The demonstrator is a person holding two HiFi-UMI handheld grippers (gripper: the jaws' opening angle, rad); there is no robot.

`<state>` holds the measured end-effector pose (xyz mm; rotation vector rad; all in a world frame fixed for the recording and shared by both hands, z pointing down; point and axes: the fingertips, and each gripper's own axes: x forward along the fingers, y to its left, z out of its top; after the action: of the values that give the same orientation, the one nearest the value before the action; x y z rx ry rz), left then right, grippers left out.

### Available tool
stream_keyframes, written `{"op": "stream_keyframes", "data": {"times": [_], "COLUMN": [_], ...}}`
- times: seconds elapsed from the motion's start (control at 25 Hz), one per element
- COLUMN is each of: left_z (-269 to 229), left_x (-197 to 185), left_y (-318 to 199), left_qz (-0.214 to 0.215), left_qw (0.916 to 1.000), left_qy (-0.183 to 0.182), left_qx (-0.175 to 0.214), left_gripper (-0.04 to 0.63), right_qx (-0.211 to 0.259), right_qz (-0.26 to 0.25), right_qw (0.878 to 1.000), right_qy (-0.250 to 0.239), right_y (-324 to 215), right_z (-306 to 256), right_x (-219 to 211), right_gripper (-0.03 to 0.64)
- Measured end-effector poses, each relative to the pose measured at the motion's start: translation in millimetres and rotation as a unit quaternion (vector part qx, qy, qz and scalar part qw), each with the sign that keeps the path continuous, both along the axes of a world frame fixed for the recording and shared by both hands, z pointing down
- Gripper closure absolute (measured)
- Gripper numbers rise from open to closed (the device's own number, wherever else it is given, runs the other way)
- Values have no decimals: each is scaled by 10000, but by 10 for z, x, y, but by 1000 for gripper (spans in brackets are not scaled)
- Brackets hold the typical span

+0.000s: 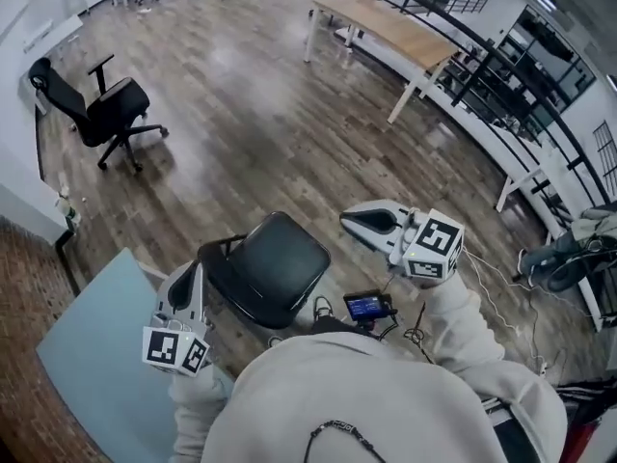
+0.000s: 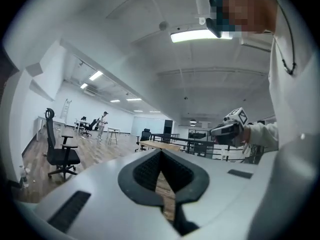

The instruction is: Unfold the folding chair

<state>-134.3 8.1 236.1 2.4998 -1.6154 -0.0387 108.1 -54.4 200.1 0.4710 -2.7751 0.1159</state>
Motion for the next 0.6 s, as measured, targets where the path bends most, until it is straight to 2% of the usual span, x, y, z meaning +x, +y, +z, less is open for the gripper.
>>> {"op": "stream_keyframes", "data": {"times": [0.12, 0.28, 0.44, 0.52, 0.6], "left_z": [-119, -328, -528, -646, -659], "left_x": [50, 170, 292, 293, 294], "left_y": [-35, -127, -208, -259, -273], "left_qz": [-79, 72, 269, 203, 87], "left_qw": [9997, 9989, 9971, 9958, 9955], "left_qy": [-211, -329, -482, -616, -737], "left_qx": [116, 325, 521, 647, 591], "left_gripper": [589, 589, 589, 589, 589], "right_qx": [238, 812, 880, 868, 762], "right_qz": [392, 824, 1053, 1104, 1190], "right_qw": [9975, 9913, 9869, 9862, 9872], "right_qy": [-534, -624, -850, -875, -737], "right_y": [30, 92, 94, 58, 48], "right_z": [-482, -735, -761, -762, -671], "right_x": [51, 1, -97, -144, -135], "right_gripper": [609, 609, 609, 609, 609]}}
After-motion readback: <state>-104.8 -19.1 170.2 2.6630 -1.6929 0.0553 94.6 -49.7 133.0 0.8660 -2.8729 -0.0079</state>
